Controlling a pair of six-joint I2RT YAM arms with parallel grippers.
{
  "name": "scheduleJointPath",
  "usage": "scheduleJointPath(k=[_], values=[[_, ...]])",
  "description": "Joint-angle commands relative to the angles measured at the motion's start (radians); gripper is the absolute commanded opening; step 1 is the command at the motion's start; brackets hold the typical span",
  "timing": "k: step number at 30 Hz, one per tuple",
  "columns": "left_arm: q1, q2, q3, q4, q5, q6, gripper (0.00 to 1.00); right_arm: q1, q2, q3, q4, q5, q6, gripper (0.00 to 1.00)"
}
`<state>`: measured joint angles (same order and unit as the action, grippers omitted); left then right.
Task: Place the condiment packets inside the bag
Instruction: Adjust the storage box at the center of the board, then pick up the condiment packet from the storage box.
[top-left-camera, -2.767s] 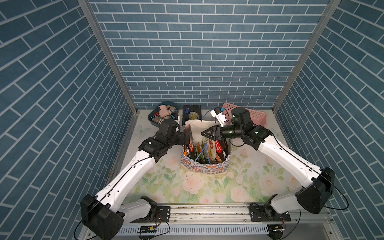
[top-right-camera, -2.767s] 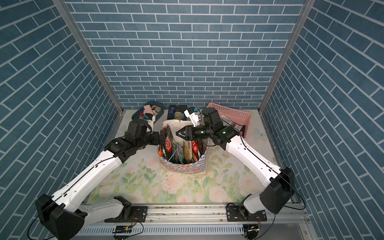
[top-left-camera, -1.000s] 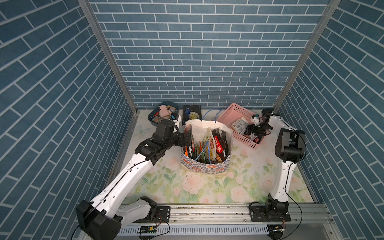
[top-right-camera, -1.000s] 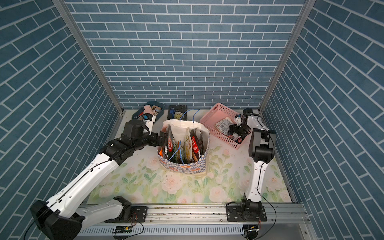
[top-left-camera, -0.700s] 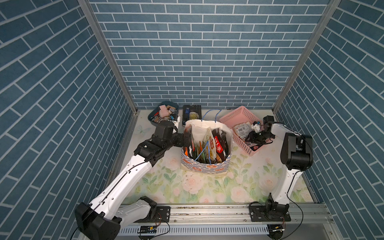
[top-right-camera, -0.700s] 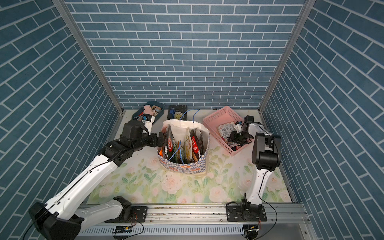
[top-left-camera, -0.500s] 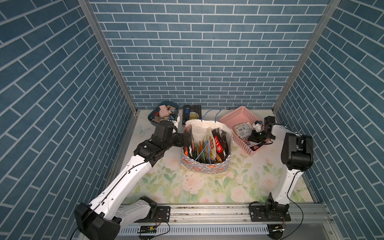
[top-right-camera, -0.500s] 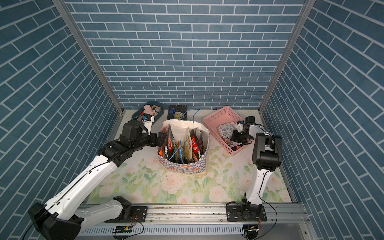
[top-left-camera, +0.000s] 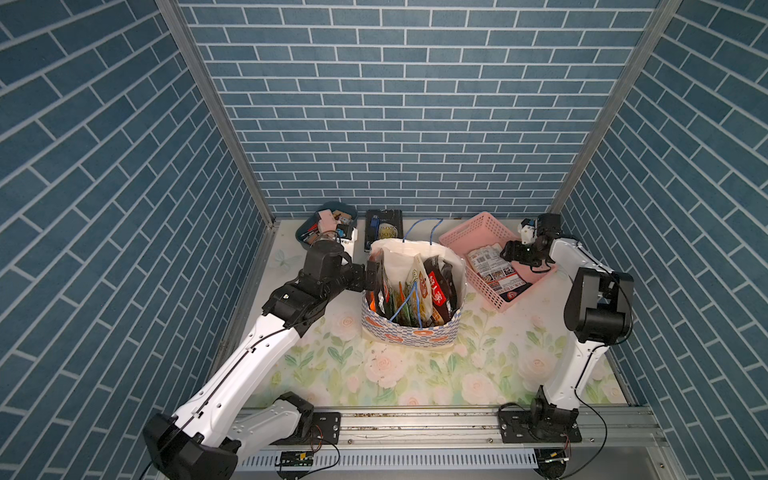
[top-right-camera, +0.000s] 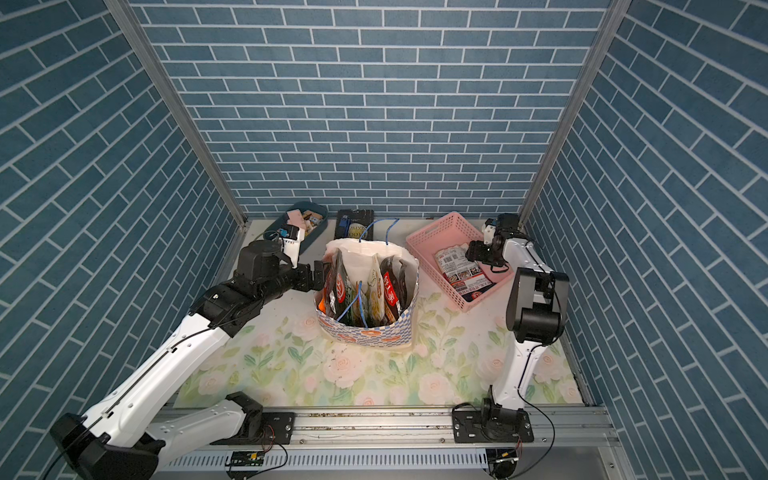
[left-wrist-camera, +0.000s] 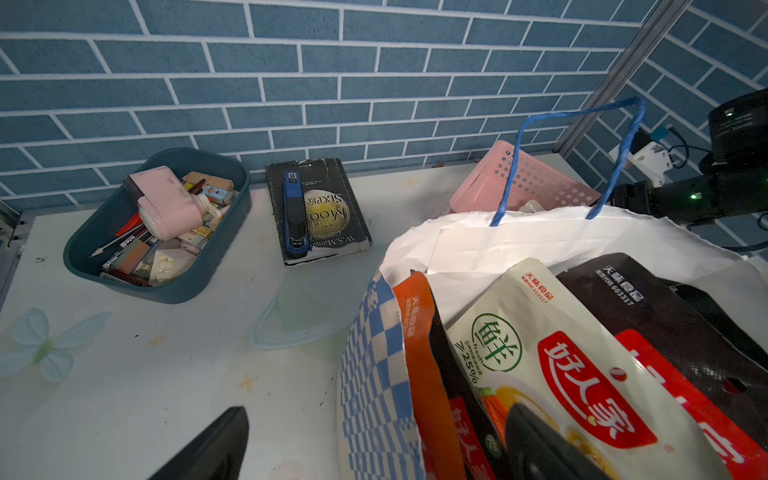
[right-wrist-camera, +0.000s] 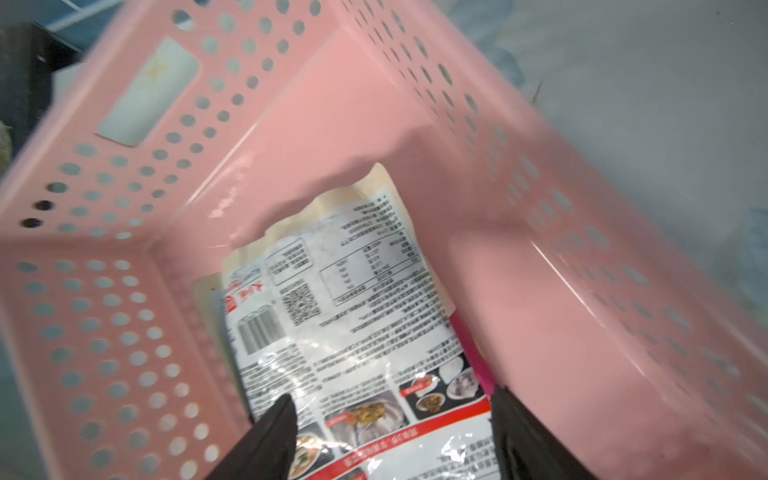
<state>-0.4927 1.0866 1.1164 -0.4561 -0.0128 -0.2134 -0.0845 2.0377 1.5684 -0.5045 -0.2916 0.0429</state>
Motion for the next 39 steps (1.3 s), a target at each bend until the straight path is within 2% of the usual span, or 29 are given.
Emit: scheduleJointPath(k=[1, 6, 12, 16, 22, 30, 35, 39], values=[[0.006, -0.017, 0.023, 0.009, 0.007, 0.021, 1.0, -0.003, 0.083, 0.047, -0.094, 0.035, -0.102, 0.82], [0.006, -0.041, 0.019, 0.01, 0.015, 0.026, 1.0, -0.012, 0.146, 0.088, -0.119, -0.047, -0.171, 0.99], [0.005, -0.051, 0.018, 0.013, 0.016, 0.026, 1.0, -0.036, 0.223, 0.108, -0.106, -0.101, -0.168, 0.99], [0.006, -0.044, 0.021, 0.015, 0.014, 0.024, 1.0, -0.035, 0.266, 0.113, -0.14, -0.251, -0.185, 0.95], [0.006, -0.044, 0.024, 0.014, 0.014, 0.025, 1.0, -0.039, 0.25, 0.052, -0.159, -0.519, -0.231, 0.91], [0.005, -0.054, 0.014, 0.017, 0.013, 0.023, 1.0, -0.105, 0.198, 0.008, -0.112, -0.812, -0.203, 0.73], [0.006, -0.052, 0.004, 0.036, 0.016, 0.017, 1.0, -0.113, 0.164, -0.034, -0.081, -0.87, -0.168, 0.66], [0.006, -0.048, 0.0, 0.042, 0.022, 0.016, 1.0, -0.111, 0.164, -0.08, -0.056, -0.847, -0.147, 0.59]])
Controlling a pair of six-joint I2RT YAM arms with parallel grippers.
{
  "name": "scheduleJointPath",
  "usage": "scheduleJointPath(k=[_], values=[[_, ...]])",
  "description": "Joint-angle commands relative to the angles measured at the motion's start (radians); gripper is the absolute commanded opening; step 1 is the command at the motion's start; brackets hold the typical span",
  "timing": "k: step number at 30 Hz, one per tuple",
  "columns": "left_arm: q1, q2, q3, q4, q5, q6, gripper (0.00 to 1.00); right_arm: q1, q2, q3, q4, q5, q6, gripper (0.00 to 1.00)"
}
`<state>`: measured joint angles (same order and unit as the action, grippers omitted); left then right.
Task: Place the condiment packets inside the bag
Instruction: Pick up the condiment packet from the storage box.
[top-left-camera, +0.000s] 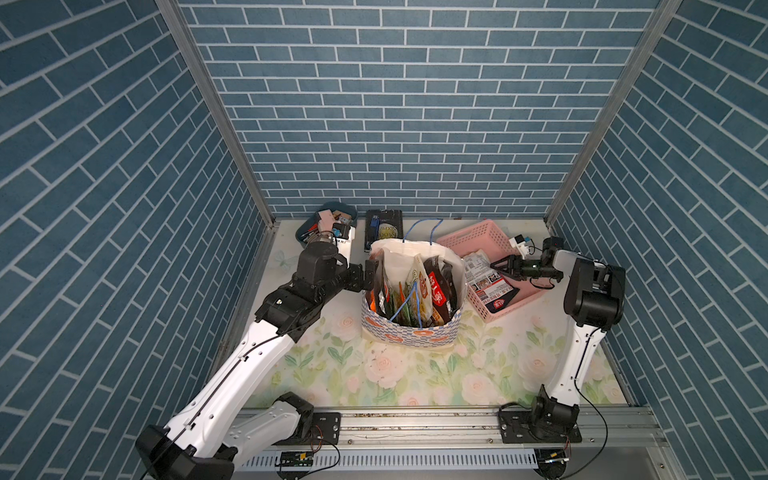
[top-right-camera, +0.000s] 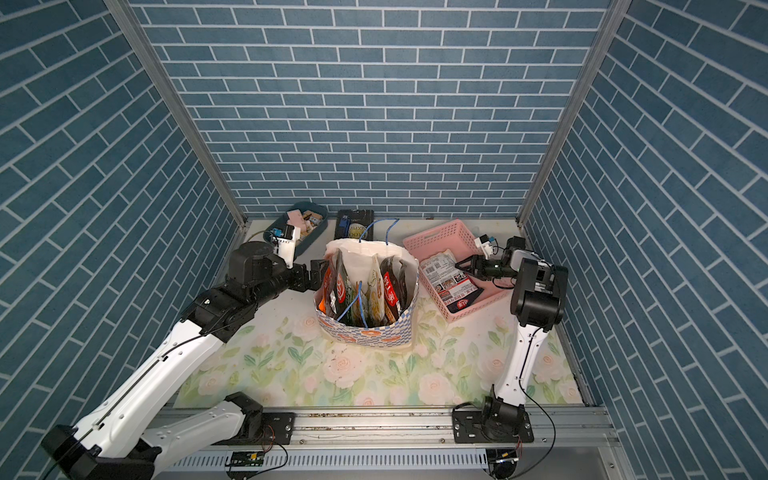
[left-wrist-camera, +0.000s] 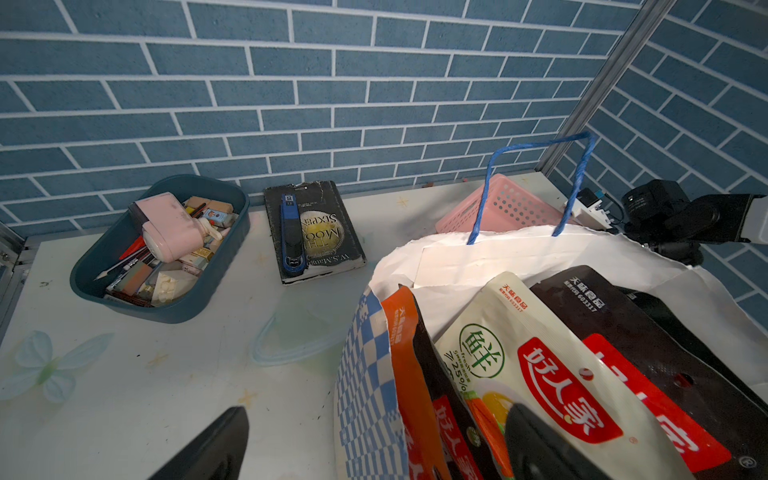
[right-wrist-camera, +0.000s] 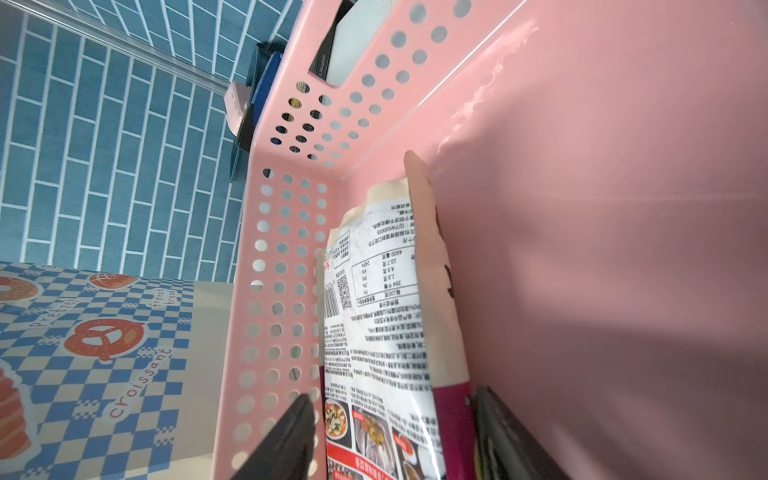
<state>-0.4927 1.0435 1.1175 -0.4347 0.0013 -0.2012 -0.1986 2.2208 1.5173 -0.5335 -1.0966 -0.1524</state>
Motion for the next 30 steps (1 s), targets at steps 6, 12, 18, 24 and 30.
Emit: scheduleJointPath(k=[6, 12, 18, 24, 30], values=[[0.006, -0.003, -0.002, 0.021, 0.006, 0.005, 1.0, 0.017, -0.116, -0.095, -0.036, -0.009, 0.027, 0.56], [0.006, -0.004, -0.006, 0.037, 0.009, 0.0, 1.0, 0.049, -0.203, -0.124, -0.081, 0.081, 0.025, 0.58], [0.006, 0.002, -0.005, 0.048, 0.021, 0.002, 1.0, 0.084, -0.257, -0.209, -0.08, 0.157, 0.022, 0.59], [0.006, 0.007, -0.002, 0.05, 0.02, 0.007, 1.0, 0.109, -0.38, -0.301, -0.012, 0.099, 0.068, 0.5], [0.006, 0.012, -0.008, 0.065, 0.031, 0.002, 1.0, 0.132, -0.458, -0.356, 0.067, 0.072, 0.147, 0.35]])
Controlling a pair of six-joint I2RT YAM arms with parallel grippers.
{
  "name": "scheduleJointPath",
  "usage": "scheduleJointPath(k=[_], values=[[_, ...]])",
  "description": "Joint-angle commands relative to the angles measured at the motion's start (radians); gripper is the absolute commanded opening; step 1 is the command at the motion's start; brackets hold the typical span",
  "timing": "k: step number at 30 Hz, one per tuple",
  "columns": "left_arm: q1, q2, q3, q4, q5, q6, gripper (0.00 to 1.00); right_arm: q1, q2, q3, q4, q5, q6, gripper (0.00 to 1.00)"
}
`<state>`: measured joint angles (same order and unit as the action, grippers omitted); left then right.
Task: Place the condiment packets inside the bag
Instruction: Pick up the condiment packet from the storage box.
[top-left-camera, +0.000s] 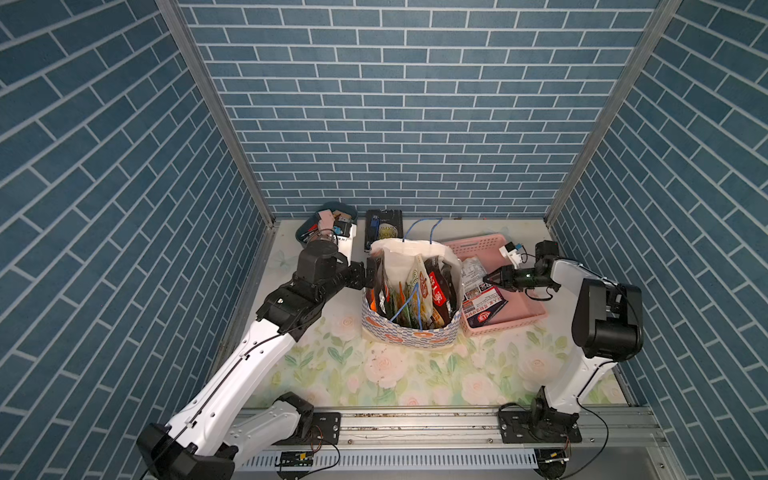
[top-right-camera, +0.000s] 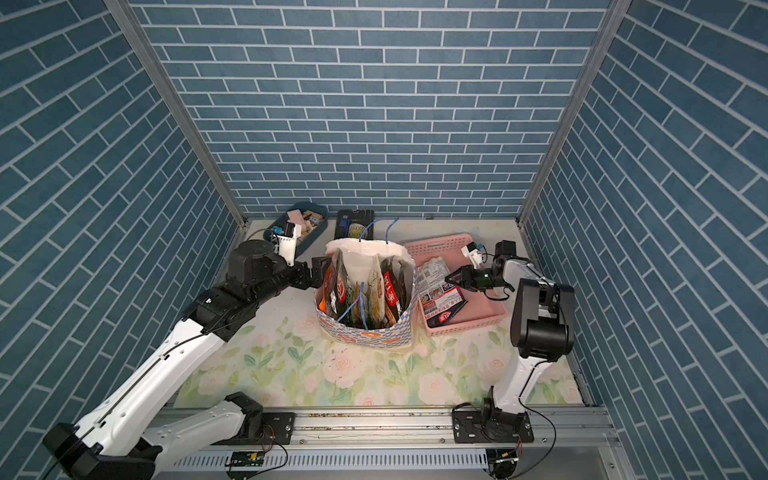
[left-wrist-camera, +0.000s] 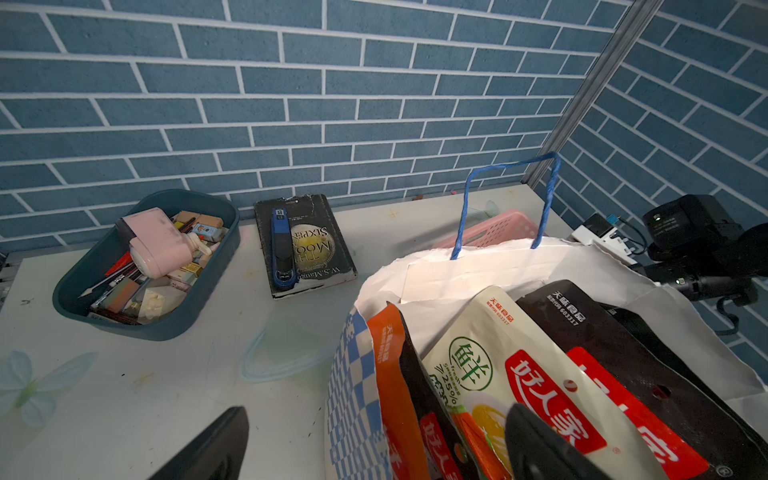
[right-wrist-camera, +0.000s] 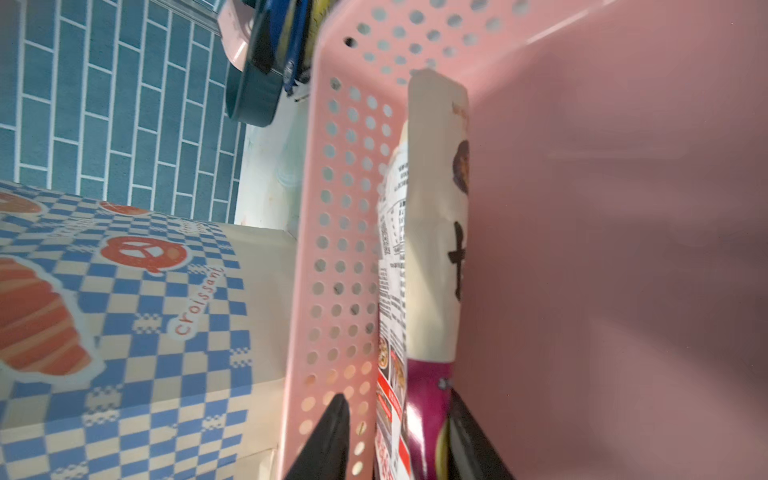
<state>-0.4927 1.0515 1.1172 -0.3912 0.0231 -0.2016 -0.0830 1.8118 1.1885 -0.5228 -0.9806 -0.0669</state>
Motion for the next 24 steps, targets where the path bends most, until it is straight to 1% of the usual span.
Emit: scheduleJointPath(k=[1, 3, 4, 5, 6, 8, 13, 17, 21, 24], values=[[0.006, 0.004, -0.007, 0.023, 0.009, 0.002, 1.0, 0.023, -0.063, -0.041, 0.08, -0.035, 0.083, 0.32], [0.005, 0.003, -0.009, 0.024, 0.011, 0.001, 1.0, 0.034, -0.08, -0.061, 0.099, 0.015, 0.113, 0.27], [0.006, 0.002, -0.011, 0.024, 0.011, -0.001, 1.0, 0.038, -0.083, -0.065, 0.098, 0.053, 0.122, 0.21], [0.006, 0.0, -0.012, 0.023, 0.011, 0.001, 1.0, 0.039, -0.086, -0.068, 0.096, 0.102, 0.135, 0.12], [0.006, -0.002, -0.013, 0.022, 0.01, 0.001, 1.0, 0.04, -0.088, -0.069, 0.095, 0.133, 0.145, 0.07], [0.005, -0.004, -0.009, 0.018, 0.011, 0.01, 1.0, 0.04, -0.094, -0.067, 0.096, 0.185, 0.168, 0.0], [0.006, 0.002, 0.009, 0.013, 0.033, 0.054, 1.0, 0.049, -0.136, -0.044, 0.133, 0.244, 0.224, 0.0], [-0.002, -0.005, 0.031, 0.051, 0.045, 0.139, 1.0, 0.051, -0.223, 0.0, 0.147, 0.324, 0.289, 0.0], [-0.031, -0.037, 0.038, 0.167, 0.003, 0.253, 1.0, 0.05, -0.329, 0.051, 0.161, 0.41, 0.391, 0.0], [-0.094, -0.046, 0.038, 0.279, -0.026, 0.362, 1.0, 0.05, -0.412, 0.054, 0.206, 0.449, 0.506, 0.0]])
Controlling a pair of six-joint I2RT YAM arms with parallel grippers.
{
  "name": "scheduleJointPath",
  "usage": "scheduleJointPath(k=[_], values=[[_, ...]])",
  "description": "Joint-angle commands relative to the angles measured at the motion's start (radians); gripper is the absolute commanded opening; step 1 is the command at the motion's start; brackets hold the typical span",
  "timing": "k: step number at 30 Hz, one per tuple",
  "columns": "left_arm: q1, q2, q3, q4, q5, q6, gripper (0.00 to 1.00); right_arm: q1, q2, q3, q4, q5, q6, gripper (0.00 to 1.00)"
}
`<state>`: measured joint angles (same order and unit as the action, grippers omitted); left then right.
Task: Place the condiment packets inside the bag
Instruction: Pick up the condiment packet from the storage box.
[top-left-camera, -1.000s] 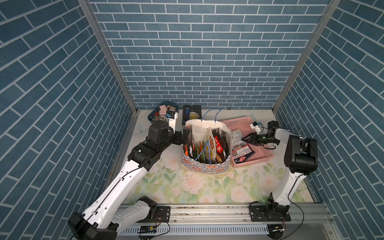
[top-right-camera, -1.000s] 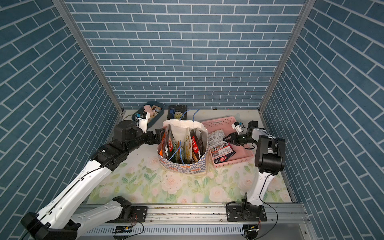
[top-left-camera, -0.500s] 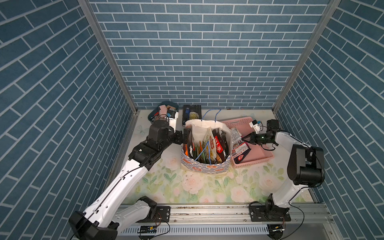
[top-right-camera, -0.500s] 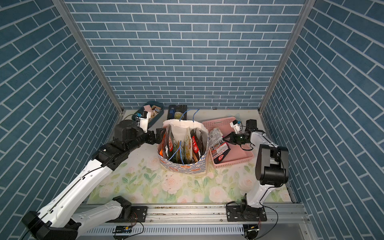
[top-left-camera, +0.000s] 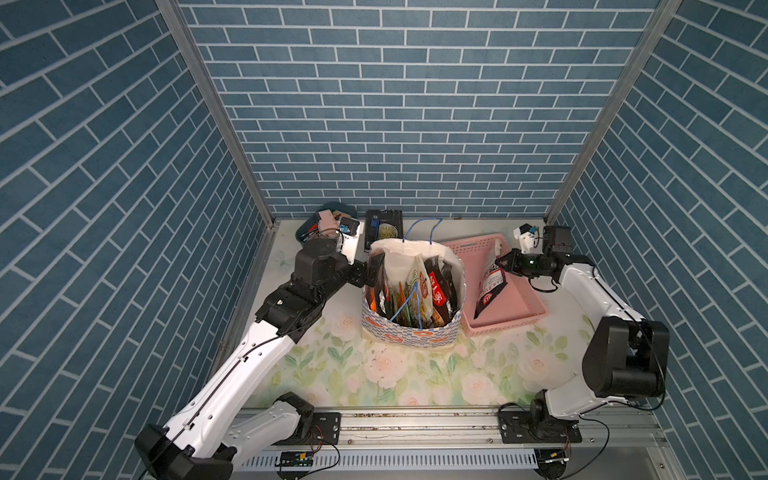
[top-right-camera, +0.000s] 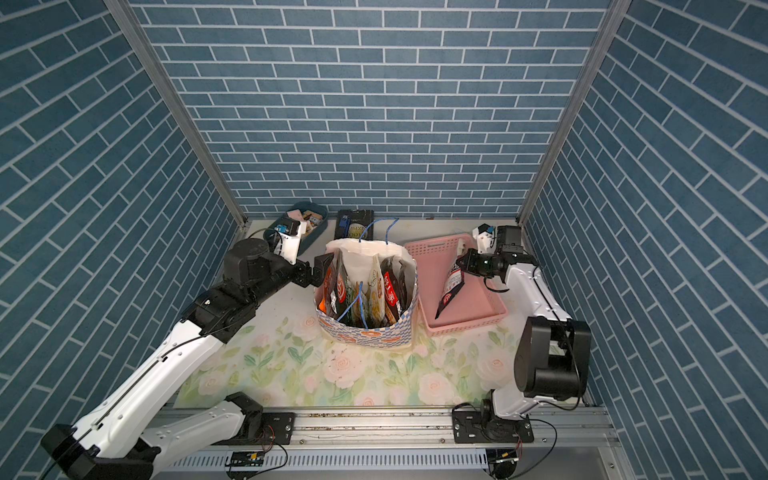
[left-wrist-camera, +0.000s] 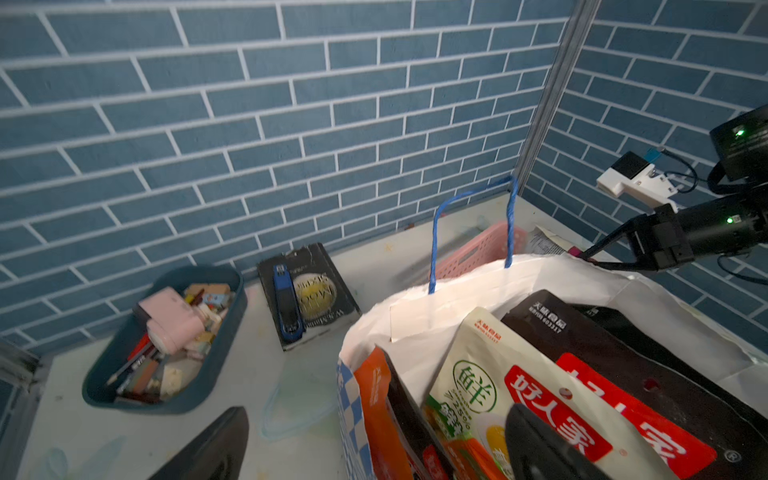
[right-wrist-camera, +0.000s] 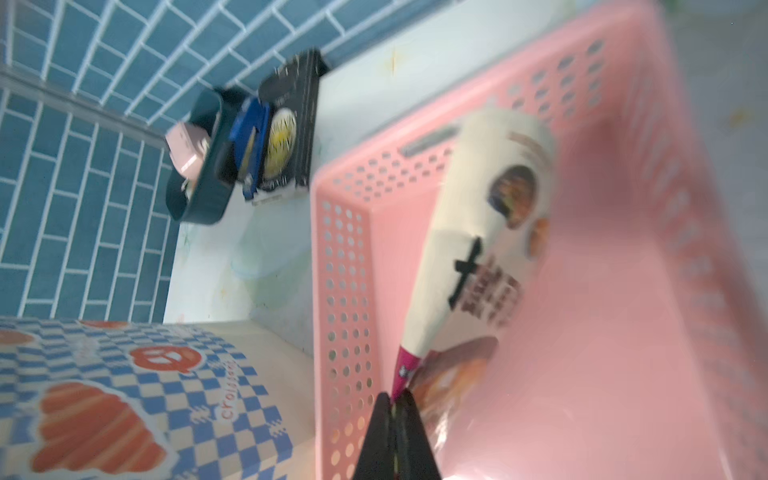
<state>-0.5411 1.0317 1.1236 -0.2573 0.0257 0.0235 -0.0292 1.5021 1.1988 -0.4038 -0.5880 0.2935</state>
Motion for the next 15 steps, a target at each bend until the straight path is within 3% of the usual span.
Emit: scheduleJointPath(k=[1, 9, 15], values=[[-0.073, -0.021, 0.037, 0.178, -0.037, 0.174, 1.0, -0.004, -0.129, 0.04, 0.104, 0.073, 0.18, 0.0], [-0.399, 0.209, 0.261, 0.155, -0.1, 0.427, 1.0, -0.004, -0.347, 0.025, 0.255, 0.1, 0.432, 0.0], [-0.498, 0.483, 0.517, 0.012, -0.025, 0.445, 1.0, -0.003, -0.429, 0.079, 0.289, 0.047, 0.537, 0.0]])
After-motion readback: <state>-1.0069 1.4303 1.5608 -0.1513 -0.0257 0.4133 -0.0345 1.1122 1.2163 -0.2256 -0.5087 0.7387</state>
